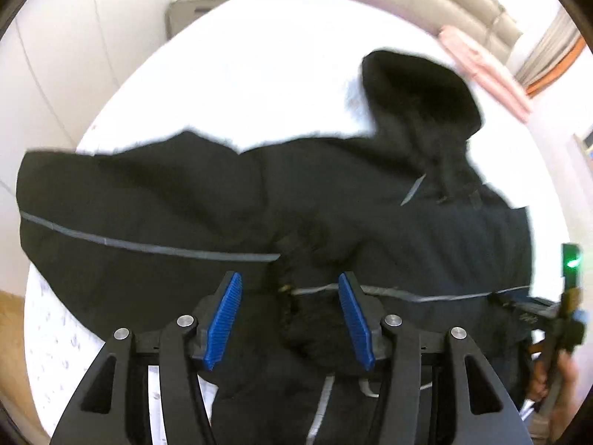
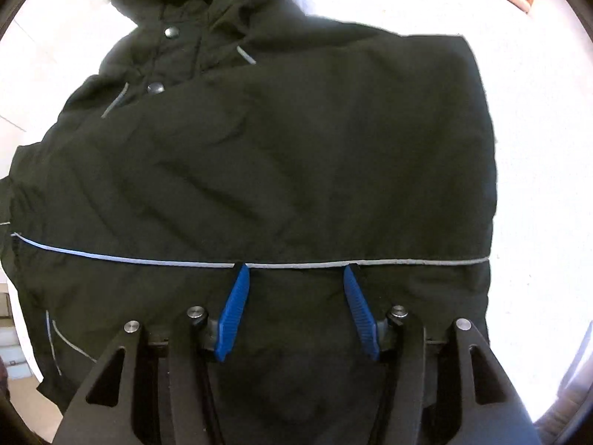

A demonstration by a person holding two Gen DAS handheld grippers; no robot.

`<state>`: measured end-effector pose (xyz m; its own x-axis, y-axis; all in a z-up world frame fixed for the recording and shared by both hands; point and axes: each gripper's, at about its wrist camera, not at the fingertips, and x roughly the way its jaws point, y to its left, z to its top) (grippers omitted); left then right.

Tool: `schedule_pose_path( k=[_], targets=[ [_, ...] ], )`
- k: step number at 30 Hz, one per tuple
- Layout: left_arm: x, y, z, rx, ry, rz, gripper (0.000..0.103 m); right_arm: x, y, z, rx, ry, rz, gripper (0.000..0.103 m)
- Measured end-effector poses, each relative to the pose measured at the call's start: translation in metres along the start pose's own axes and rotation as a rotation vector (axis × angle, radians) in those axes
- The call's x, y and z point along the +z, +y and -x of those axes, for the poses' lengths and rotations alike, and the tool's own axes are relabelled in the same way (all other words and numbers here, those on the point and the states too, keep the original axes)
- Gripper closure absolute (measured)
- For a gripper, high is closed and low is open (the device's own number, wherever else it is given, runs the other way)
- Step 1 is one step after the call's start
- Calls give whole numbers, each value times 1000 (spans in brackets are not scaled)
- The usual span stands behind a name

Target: Fold large clothes

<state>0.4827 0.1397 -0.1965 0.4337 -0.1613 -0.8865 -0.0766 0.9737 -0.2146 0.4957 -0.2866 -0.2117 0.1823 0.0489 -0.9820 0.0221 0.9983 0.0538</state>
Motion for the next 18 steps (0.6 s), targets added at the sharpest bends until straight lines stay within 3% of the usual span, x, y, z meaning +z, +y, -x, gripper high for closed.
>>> schedule_pose_path(
  k=[3,7,10,12,13,16,18],
  targets=[
    [5,-27,12,-112,-11,-61,35,-6,17,29,44,-52,34,45],
    [-11,-65,-26,-185,70,-150,36,-19,45,36,109,-43,78,45],
    [-26,-74,-69,-149,147,-140,38,-38,60,12,57,17,121,45],
    [-38,-71,-102,-78,193,-136,43,-44,59,-13,37,86,134,45],
    [-41,-70,-101,-83,162,-133,42,-46,58,-16,38,80,137,45],
    [-40,-71,-91,-80,172,-136,42,-46,50,-11,59,77,120,44],
    [-38,-62,-76,-126,170,-90,42,-44,44,-12,69,79,122,44]
  ],
)
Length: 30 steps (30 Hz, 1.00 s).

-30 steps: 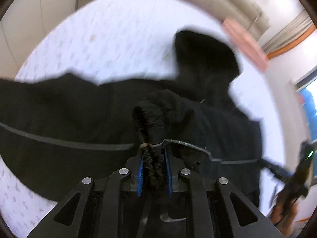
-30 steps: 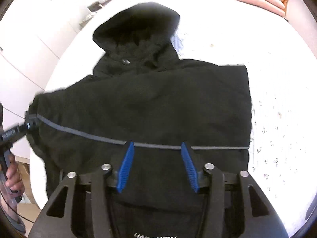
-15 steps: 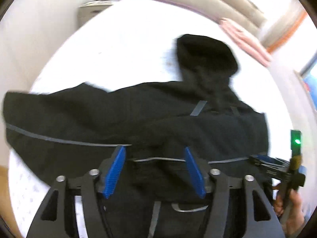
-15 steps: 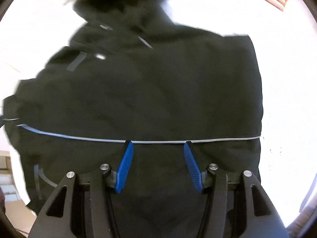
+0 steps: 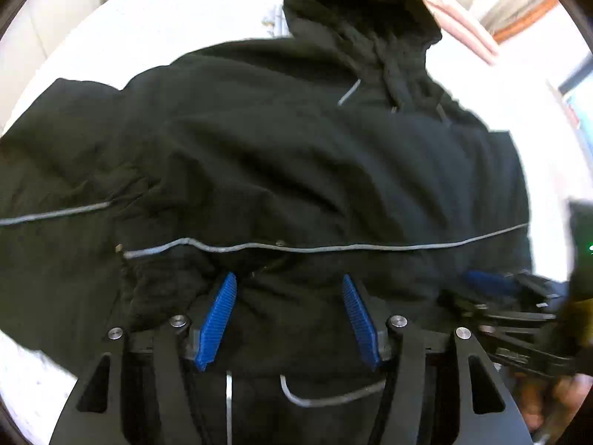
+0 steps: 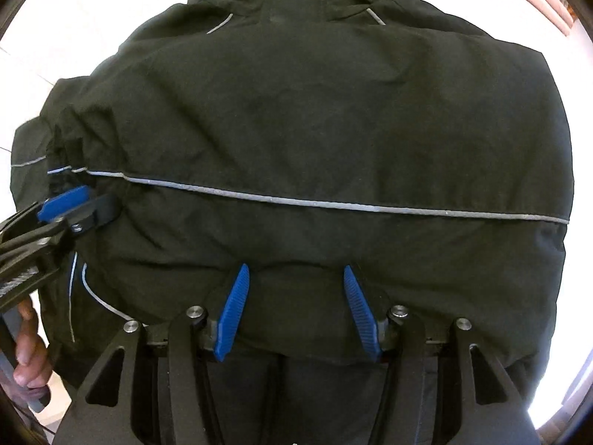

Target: Fold large clothes

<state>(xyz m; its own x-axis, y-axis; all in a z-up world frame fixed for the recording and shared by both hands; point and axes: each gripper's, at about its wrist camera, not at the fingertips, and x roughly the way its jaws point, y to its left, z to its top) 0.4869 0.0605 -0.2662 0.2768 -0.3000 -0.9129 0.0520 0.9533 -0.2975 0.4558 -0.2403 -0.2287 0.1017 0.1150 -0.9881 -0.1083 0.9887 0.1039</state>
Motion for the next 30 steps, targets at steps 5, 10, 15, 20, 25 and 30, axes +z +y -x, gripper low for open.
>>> schedule_pose_path(
  k=[5,10,15,20,25,30],
  targets=[
    [-13,60,77,7,-158,178,41,6,9,-5,-24,-2,35,44],
    [-26,162,129,146,-237,424,41,2,15,-2,-12,0,17,43],
    [-40,274,151,168,-306,716,41,13,24,-7,-18,5,29,42],
    [-45,343,135,36,-357,847,41,18,20,-15,-9,16,24,42],
    [-38,367,95,20,-294,905,41,25,19,-17,-10,33,29,41],
    [-32,365,93,42,-296,846,70,32,19,-20,-15,43,37,41]
  ],
)
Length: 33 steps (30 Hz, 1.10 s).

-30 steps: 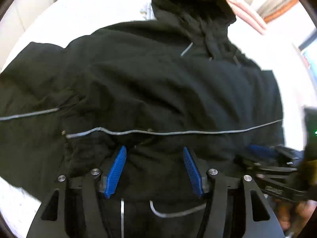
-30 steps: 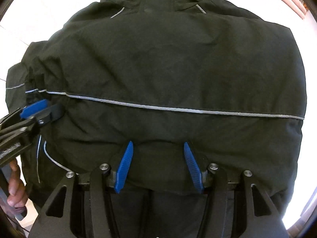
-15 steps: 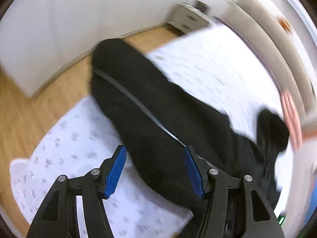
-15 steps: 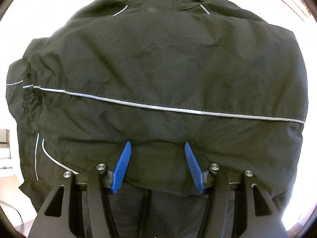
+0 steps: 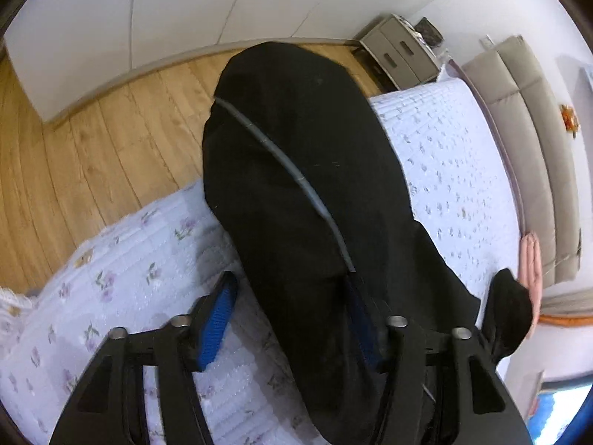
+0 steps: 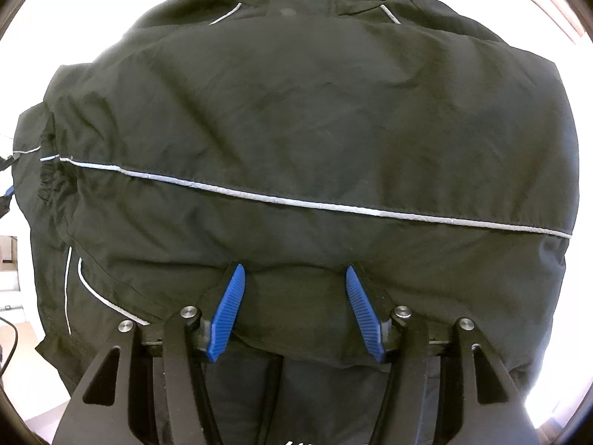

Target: Fold large clothes

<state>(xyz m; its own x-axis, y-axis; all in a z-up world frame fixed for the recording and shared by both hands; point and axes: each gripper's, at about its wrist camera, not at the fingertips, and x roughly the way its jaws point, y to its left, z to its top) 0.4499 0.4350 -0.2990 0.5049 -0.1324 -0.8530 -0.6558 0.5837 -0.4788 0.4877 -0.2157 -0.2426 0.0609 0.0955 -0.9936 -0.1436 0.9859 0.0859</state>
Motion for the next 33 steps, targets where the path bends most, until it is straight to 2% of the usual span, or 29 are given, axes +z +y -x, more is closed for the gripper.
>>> schedule_pose_path(
  k=[4,6,8,10,14,17,20,22,24,27,29,30,31,32,33],
  targets=[
    [-6,-35,24,80,-65,-146,85,4,0,-1,4,8,8,41],
    [-16,-64,48,111,-132,-226,86,6,1,-1,8,9,14,41],
    [-28,-88,69,110,-189,-289,87,7,0,-1,13,7,18,41],
    [-47,-124,92,126,-255,-397,88,8,0,-1,20,5,20,40],
    [-78,-169,117,136,-323,-521,90,7,-2,-1,44,-9,21,38],
    [-108,-205,134,151,-371,-619,90,5,-5,0,71,-12,29,36],
    [-148,-244,146,164,-417,-763,90,4,-18,13,149,-25,-6,36],
    [-188,-271,150,169,-451,-894,90,-1,-34,28,199,-54,-46,36],
    [-226,-291,147,176,-472,-1016,90,-7,-47,39,208,-76,-67,36],
    [-303,-316,124,171,-448,-1274,90,-20,-73,50,215,-85,-112,36],
    [-358,-323,92,156,-378,-1446,85,-25,-87,51,214,-79,-139,36],
    [-378,-322,78,147,-330,-1500,78,-28,-94,50,203,-78,-148,36],
    [-398,-318,59,131,-251,-1544,61,-31,-98,50,193,-77,-154,36],
    [-408,-315,49,125,-204,-1557,55,-36,-99,48,189,-77,-159,36],
    [-421,-309,38,110,-141,-1569,54,-39,-105,49,189,-77,-171,36]
  ],
)
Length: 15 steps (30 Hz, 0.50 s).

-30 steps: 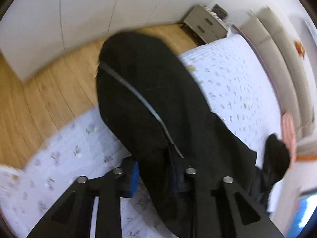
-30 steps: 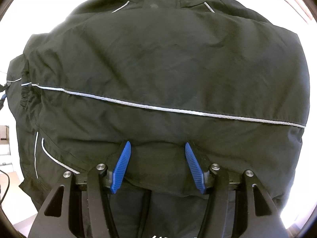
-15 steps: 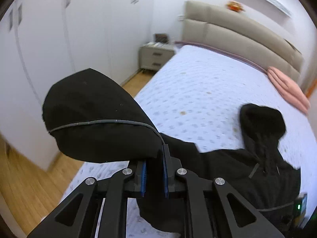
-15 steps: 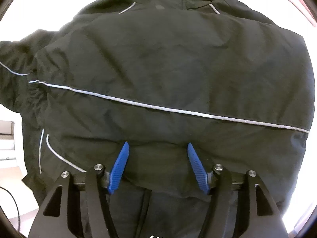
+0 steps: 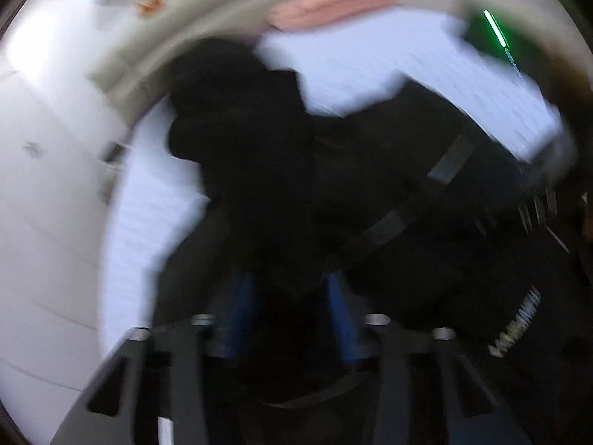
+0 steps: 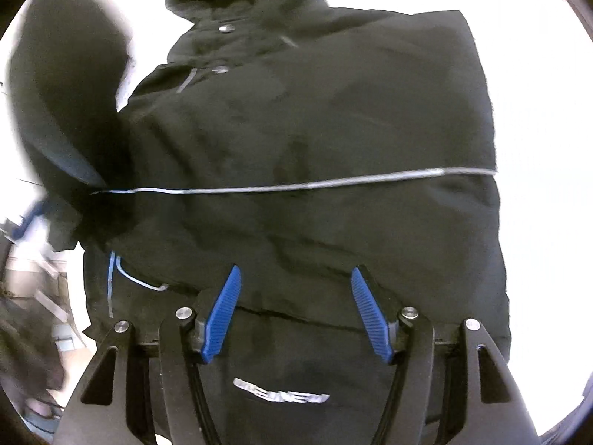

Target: Fold large clothes

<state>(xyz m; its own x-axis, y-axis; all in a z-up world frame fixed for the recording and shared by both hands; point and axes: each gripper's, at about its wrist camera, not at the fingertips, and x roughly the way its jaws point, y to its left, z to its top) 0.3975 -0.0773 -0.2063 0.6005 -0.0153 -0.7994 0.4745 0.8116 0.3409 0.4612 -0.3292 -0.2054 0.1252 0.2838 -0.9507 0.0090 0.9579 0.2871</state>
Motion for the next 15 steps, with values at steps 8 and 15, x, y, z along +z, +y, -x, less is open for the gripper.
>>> schedule_pose_path(
  k=[8,15],
  targets=[
    [-15,12,18,-80,67,93,37,-2,-12,34,107,-110,-15,36],
    [-14,68,7,-38,106,299,37,28,-29,40,180,-189,-118,36]
  ],
)
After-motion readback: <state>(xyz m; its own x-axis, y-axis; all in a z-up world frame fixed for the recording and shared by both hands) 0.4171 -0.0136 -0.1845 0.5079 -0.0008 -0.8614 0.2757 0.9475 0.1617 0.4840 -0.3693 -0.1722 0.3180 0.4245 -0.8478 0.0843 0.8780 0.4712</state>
